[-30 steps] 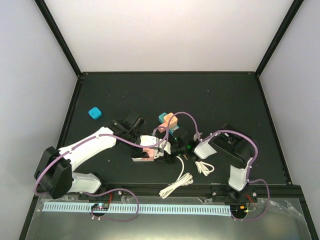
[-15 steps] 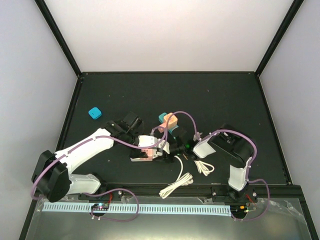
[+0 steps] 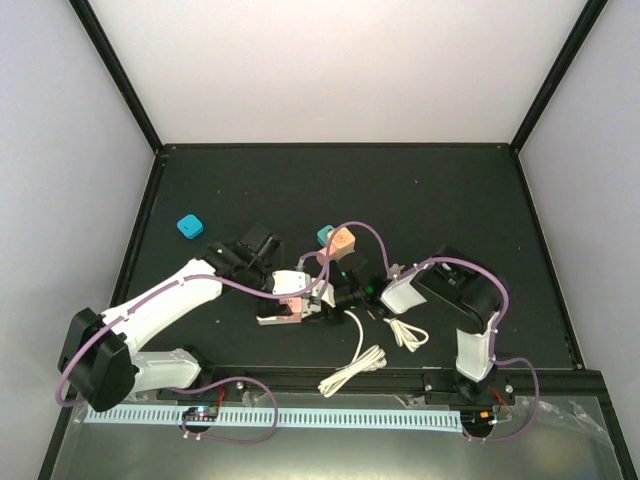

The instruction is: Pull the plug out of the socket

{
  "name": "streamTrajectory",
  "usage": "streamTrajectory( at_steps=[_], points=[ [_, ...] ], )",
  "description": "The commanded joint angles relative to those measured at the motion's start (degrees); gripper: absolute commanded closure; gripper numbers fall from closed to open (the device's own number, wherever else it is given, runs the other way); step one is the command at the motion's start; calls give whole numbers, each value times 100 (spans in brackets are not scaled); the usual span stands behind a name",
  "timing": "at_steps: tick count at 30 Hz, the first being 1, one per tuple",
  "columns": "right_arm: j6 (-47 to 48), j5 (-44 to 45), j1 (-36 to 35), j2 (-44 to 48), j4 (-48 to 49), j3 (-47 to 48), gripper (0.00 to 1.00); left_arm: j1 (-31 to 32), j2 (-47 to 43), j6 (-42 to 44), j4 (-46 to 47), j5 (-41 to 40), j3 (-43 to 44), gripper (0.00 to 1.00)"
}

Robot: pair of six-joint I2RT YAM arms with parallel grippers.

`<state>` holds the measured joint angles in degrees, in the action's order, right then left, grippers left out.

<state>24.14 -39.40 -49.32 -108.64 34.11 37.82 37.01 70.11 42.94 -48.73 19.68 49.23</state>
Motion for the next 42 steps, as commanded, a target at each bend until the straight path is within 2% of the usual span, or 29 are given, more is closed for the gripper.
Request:
streamTrajectory(
  at_steps=[1, 9, 20, 27, 34, 39, 42],
  points=[
    [174, 860, 39, -341, -657, 91, 99, 52, -156, -74, -45, 910, 275, 81],
    [113, 778, 38, -436, -774, 186, 99, 86, -464, 118, 73, 792, 67, 81],
    [196, 614, 41, -316, -711, 59, 99, -29, -615, 48, -189, 28, 66, 83],
    [203, 577, 43, -322, -764, 82, 97, -602, -914, 303, -615, -396, 212, 84],
    [239, 555, 47, -326, -843, 119, 87, -1431, -1073, 783, -1134, -868, 531, 84],
    [200, 538, 55, -305, -872, 139, 71, -1756, -1123, 1088, -1348, -1315, 673, 84],
    [182, 498, 59, -282, -862, 130, 59, -1917, -1131, 1314, -1471, -1520, 762, 84]
  ],
)
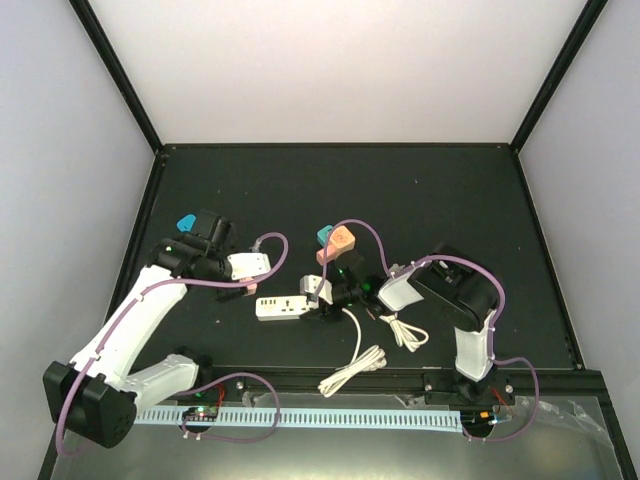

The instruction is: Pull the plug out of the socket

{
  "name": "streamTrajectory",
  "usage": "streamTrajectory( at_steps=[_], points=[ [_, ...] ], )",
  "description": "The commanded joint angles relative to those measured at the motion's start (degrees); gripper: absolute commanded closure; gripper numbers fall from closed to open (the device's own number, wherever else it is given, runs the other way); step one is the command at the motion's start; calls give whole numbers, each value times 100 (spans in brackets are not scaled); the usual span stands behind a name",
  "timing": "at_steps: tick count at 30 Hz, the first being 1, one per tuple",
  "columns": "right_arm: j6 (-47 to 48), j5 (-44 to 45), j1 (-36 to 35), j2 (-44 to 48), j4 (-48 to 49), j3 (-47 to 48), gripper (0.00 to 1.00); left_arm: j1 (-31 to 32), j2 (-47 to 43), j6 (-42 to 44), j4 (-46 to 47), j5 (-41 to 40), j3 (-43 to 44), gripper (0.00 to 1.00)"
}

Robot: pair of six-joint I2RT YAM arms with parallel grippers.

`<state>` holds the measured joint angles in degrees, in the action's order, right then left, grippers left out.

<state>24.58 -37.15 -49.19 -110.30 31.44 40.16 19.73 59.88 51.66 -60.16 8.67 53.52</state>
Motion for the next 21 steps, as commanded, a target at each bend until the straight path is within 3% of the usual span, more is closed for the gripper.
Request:
streamTrajectory(
  at_steps=[1, 7, 11, 21],
  points=[
    [128, 270, 42, -95, -595, -117, 55, -241, -98, 523, -362, -499, 369, 84],
    [109, 274, 70, 55, -520, -208, 35, -776, 97, 1232, -337, -1114, 501, 83],
    [65, 257, 107, 135, -482, -237, 28, -1192, 419, 1744, -38, -1736, 501, 82],
    [41, 208, 149, 261, -441, -281, 23, -1827, 1305, 2808, 1390, -3246, 229, 81]
  ],
)
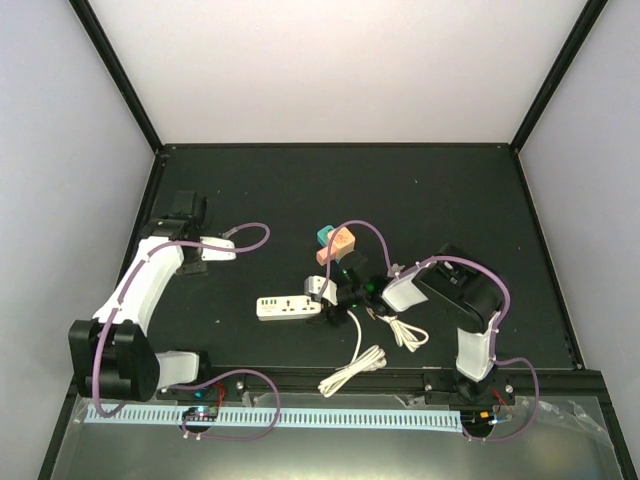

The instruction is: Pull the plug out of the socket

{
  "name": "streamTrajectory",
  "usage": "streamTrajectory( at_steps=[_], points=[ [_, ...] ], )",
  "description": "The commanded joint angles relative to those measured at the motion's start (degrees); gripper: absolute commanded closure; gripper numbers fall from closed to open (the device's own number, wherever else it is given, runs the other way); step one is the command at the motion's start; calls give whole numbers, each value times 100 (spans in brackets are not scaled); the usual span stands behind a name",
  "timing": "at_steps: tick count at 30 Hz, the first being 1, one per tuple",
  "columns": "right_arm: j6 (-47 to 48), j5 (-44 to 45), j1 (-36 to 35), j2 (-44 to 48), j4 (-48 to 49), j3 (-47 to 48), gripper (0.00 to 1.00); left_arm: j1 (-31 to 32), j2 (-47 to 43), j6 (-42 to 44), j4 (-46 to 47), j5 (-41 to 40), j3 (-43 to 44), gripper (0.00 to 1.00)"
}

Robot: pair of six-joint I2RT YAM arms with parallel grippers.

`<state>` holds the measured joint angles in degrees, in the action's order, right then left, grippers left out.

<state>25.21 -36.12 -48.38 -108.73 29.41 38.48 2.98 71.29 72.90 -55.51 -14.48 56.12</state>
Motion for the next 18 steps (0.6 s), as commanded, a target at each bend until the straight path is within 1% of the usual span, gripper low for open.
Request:
streamTrajectory(
  at_steps=[1, 7, 12, 18],
  points=[
    [-30, 101, 74, 114, -242, -113, 23, -200, 270, 795, 1130, -1065, -104, 81],
    [-64, 75, 100, 159, -269, -104, 23, -374, 829, 1645, 2520, -1862, -544, 80],
    [-80, 54, 138, 152, -285, -97, 22, -382, 1289, 1727, 2870, -2120, -481, 79],
    [-84, 15, 158, 100, -315, -95, 22, -379, 1534, 2123, 3419, -2348, -718, 78]
  ],
)
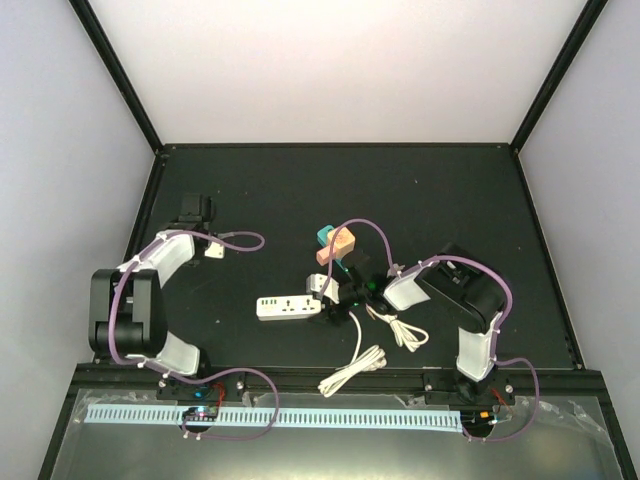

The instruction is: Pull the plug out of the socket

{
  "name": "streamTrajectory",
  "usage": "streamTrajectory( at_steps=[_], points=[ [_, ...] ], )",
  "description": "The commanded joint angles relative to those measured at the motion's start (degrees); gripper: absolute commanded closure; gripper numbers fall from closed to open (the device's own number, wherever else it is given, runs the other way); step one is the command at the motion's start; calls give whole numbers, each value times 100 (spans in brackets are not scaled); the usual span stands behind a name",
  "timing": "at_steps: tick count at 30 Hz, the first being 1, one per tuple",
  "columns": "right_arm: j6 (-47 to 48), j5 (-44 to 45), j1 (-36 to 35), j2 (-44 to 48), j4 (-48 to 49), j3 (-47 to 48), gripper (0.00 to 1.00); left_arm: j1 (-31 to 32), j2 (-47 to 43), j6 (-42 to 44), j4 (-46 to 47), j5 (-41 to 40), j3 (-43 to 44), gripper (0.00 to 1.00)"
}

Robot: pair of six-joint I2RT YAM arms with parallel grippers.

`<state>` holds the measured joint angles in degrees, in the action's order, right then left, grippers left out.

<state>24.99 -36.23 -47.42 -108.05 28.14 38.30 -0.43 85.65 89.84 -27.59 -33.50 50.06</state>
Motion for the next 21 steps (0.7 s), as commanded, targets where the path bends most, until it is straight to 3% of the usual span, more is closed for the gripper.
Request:
streamTrajectory(
  at_steps=[1, 12, 21],
  points=[
    [-64, 25, 58, 35, -186, -73, 22, -43, 140, 456, 681, -469, -126, 78],
    [-69, 2, 65, 3, -204, -52, 21, -13, 549, 552, 849, -666, -197, 75],
    [-66, 15, 62, 12, -199, -60, 21, 75, 792, 294, 731, -761, -208, 63]
  ],
)
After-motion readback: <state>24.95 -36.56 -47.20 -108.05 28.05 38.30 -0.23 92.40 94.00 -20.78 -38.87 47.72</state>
